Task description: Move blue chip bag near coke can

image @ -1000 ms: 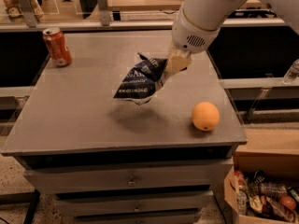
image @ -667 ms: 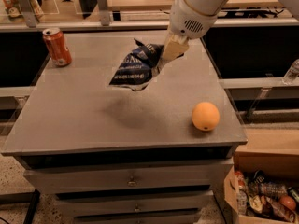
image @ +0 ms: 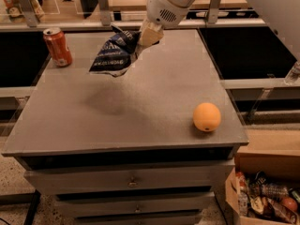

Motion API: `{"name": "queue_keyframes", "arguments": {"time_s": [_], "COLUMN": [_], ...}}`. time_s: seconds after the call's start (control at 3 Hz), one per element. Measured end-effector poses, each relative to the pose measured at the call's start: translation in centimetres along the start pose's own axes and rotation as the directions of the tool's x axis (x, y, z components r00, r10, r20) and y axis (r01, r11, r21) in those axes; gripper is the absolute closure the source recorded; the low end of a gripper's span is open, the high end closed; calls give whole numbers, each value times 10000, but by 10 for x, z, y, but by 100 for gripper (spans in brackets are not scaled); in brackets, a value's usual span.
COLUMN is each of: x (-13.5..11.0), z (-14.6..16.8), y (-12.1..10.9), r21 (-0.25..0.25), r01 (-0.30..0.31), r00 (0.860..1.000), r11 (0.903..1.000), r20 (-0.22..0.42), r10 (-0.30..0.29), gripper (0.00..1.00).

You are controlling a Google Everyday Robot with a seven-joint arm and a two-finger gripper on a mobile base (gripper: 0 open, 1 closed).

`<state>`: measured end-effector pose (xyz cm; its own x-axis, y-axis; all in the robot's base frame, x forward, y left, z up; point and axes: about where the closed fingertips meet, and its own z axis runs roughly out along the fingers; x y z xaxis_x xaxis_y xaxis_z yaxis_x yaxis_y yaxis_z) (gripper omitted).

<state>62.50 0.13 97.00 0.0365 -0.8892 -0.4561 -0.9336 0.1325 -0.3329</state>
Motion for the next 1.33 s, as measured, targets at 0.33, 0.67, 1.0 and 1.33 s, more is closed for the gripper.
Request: {"name": "queue_keyframes", "arguments": {"time_s": [0.33,0.67,1.0,1.33], "x": [-39,-70,-91,-107], "z": [20,47,71,90], "y": [-12,-23,-31,-37], "r21": [93,-43,-510,-845], "r01": [335,586,681,700], "r00": [9963,9908,9854,9820], "r11": [9994,9983,9964,9940], "r20": [792,1224,1594,1809], "r10": [-341,-577,-592,-538], "gripper": [100,100,100,100]}}
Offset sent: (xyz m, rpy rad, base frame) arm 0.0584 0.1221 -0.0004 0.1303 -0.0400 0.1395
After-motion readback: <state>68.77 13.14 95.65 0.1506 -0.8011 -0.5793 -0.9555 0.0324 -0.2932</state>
